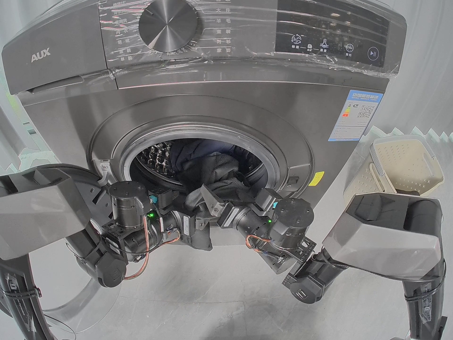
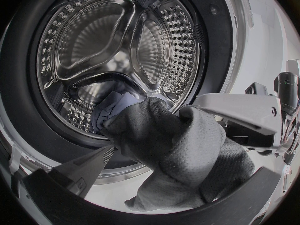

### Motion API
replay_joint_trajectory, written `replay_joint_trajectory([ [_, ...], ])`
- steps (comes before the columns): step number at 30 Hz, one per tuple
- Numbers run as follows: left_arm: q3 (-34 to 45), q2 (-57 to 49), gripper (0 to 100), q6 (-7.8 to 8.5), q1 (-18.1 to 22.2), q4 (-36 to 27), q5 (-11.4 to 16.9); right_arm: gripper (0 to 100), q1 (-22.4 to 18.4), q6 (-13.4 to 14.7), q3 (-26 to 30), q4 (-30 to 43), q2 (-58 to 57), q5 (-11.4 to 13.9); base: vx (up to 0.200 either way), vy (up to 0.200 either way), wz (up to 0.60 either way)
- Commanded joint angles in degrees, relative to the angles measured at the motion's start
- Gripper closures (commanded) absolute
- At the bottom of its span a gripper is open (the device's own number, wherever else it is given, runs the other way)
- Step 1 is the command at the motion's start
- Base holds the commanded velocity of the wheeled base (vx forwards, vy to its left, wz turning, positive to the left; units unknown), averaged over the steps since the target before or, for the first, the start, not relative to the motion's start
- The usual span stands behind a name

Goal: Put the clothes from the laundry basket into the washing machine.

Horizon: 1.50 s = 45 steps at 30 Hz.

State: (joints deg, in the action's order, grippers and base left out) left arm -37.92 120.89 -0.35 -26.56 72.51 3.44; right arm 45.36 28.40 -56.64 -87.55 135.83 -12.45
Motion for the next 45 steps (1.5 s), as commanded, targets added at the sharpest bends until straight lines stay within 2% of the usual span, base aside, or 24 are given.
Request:
replay_joint_trajectory([
  [1, 0.75, 0.39, 0, -0.09, 0.02, 0.97, 0.43, 0, -0.27, 0.25, -2.78, -0.16, 2.86, -0.03, 0.000, 0.000, 0.00],
  [3, 0.75, 0.48, 0, -0.09, -0.07, 1.23, 0.43, 0, -0.36, 0.51, -3.22, -0.16, 3.22, -0.03, 0.000, 0.000, 0.00],
  [5, 0.75, 0.57, 0, -0.09, -0.24, 1.93, 0.43, 0, -0.27, 2.09, -4.01, 0.19, 3.48, -0.03, 0.000, 0.000, 0.00],
  [8, 0.66, 0.66, 0, -0.09, -0.24, 2.11, 0.43, 0, -0.10, 2.45, -4.09, 0.28, 3.57, -0.12, 0.000, 0.000, 0.00],
  [9, 0.66, 0.66, 0, -0.09, -0.24, 2.11, 0.43, 100, 0.08, 2.45, -4.01, 0.28, 3.57, -0.12, 0.000, 0.000, 0.00],
  [22, 2.59, 2.15, 0, 0.00, -0.16, 6.15, 0.52, 100, -1.15, 2.45, -5.24, -0.60, 2.34, -0.30, 0.000, 0.000, 0.00],
  [27, 6.02, 2.06, 0, 0.00, 0.37, 9.32, 0.61, 100, -2.65, 2.45, -8.05, -0.51, 2.42, -2.06, 0.000, 0.000, 0.00],
  [33, 9.45, 2.33, 0, 0.00, 0.37, 13.27, 1.40, 100, -3.00, 2.27, -9.54, -0.60, 2.95, -2.58, 0.000, 0.000, 0.00],
  [45, -1.80, 10.33, 0, -0.79, -0.86, 13.62, 1.48, 100, -1.15, 2.18, -9.02, -0.60, 2.86, -2.49, 0.000, 0.000, 0.00],
])
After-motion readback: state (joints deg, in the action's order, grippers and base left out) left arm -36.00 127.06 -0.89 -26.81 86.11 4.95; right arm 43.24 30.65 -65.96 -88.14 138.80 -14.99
